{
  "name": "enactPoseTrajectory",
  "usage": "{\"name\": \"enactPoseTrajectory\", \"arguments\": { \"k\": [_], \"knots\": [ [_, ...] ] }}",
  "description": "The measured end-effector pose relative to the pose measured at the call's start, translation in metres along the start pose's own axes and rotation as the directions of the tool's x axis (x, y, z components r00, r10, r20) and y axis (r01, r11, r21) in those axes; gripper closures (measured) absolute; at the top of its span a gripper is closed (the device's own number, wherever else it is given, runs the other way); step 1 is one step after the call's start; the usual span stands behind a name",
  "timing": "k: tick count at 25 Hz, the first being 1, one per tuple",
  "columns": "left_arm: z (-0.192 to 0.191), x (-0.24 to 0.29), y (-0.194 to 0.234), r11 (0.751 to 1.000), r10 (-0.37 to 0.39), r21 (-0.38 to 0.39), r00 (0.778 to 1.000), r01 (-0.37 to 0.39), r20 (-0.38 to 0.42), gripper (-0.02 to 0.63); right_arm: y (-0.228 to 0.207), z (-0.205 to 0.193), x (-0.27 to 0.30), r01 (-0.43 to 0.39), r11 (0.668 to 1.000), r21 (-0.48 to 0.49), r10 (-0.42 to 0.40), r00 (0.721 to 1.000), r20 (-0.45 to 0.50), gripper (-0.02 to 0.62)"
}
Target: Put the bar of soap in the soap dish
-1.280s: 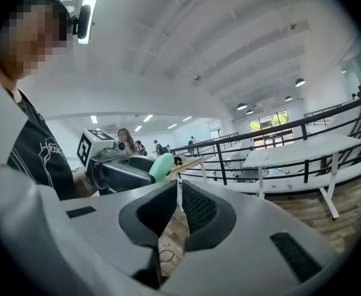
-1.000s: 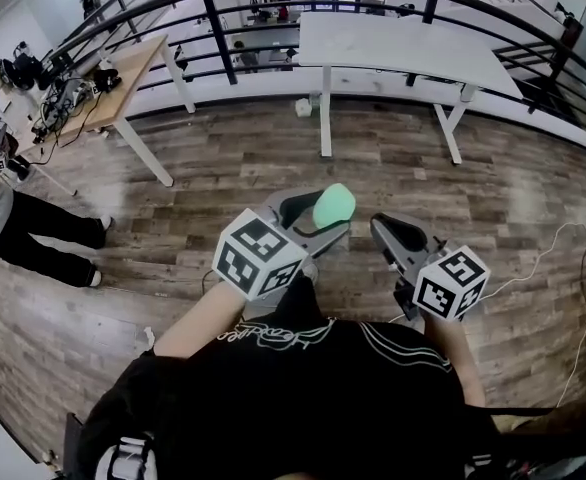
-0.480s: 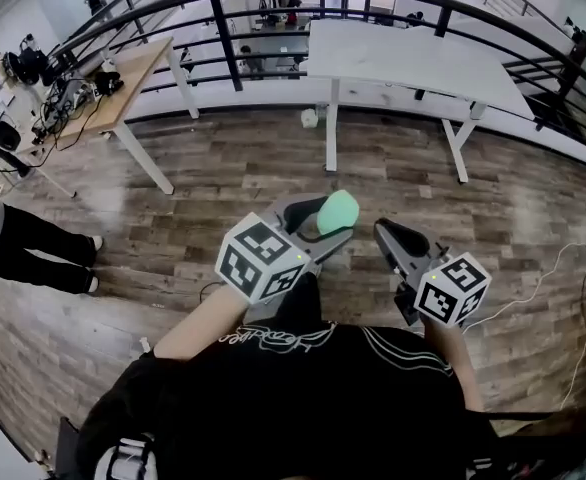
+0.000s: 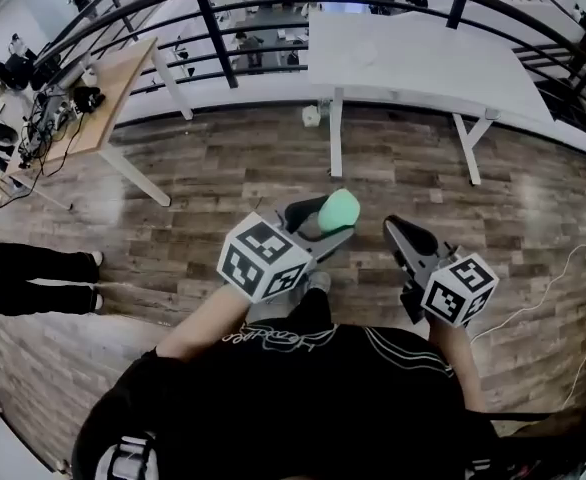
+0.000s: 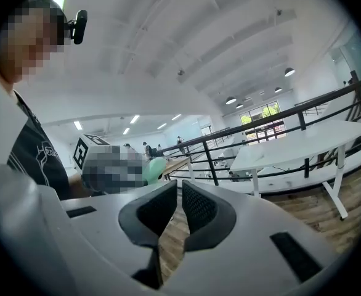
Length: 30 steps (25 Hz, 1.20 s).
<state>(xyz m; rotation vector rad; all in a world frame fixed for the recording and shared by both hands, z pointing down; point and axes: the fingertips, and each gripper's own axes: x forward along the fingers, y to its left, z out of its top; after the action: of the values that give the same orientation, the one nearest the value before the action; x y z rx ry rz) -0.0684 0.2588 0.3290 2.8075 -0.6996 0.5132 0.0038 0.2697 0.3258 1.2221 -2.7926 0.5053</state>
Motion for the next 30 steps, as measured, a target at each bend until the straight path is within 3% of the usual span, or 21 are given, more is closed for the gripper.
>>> {"name": "enactPoseTrajectory", "arguments": {
  "k": [8, 15, 21, 30],
  "knots": [
    [0.050, 0.074, 0.145, 0.999, -0.052, 0.009, 0.998, 0.052, -0.042, 0.345, -0.106, 0.056, 0.116, 0.039, 0.998, 0.042, -0.040, 0.999, 0.006, 0.566],
    [0.070, 0.112, 0.229, 0.995, -0.101, -0.022, 0.994, 0.100, -0.037, 0.345, -0.162, 0.077, 0.187, 0.069, 0.996, 0.059, -0.069, 0.998, -0.008, 0.566],
    [0.078, 0.131, 0.266, 0.993, -0.115, -0.026, 0.993, 0.114, -0.022, 0.345, -0.183, 0.085, 0.211, 0.099, 0.994, 0.046, -0.099, 0.995, -0.017, 0.566],
    [0.085, 0.154, 0.279, 0.991, -0.131, -0.012, 0.991, 0.131, -0.020, 0.345, -0.208, 0.091, 0.218, 0.111, 0.993, 0.046, -0.110, 0.994, -0.008, 0.566]
  ]
}}
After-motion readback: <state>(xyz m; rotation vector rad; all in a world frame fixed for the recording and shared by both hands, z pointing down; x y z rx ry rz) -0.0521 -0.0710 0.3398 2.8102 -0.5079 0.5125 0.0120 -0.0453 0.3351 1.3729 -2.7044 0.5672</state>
